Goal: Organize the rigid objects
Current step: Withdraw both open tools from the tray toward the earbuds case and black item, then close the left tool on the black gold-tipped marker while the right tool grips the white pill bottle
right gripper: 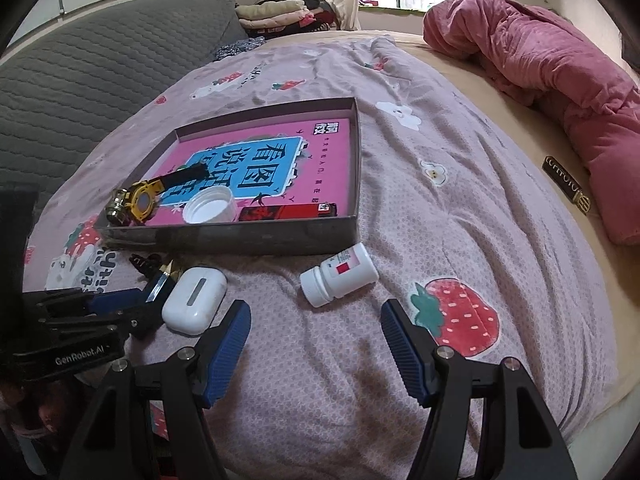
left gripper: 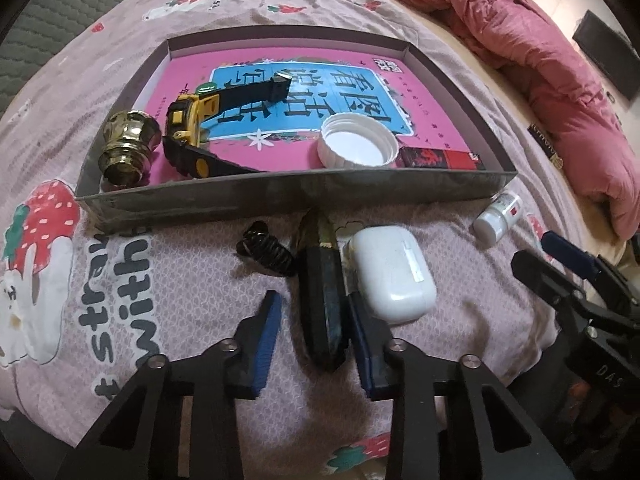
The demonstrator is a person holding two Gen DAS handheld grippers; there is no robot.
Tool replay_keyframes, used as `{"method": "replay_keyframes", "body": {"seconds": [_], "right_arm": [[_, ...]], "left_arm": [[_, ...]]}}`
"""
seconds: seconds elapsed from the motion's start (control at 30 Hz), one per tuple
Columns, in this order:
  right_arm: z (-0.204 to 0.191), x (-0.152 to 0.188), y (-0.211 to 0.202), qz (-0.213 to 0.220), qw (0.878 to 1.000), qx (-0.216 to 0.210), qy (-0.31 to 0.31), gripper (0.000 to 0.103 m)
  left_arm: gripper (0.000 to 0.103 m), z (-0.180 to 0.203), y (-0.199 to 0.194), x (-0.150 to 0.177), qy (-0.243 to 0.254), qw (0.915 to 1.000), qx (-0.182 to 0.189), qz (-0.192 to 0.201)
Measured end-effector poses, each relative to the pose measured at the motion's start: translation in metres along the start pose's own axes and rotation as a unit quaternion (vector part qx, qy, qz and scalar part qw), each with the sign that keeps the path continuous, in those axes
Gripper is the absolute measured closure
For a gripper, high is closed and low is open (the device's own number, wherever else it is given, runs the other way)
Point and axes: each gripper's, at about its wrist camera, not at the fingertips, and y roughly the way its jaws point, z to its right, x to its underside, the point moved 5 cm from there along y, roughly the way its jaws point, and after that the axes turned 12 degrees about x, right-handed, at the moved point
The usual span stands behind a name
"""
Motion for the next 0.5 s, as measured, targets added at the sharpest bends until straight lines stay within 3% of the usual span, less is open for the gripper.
{"method": "replay_keyframes", "body": {"seconds": [0.5], "right_arm": [[0.007,-0.006,0.018,0.000,1.000,-0.002,0.002,0.036]], "left_arm": [[0.080,0.011,0.015,-0.005,0.009,0.9999,0.001,-0.013]]}}
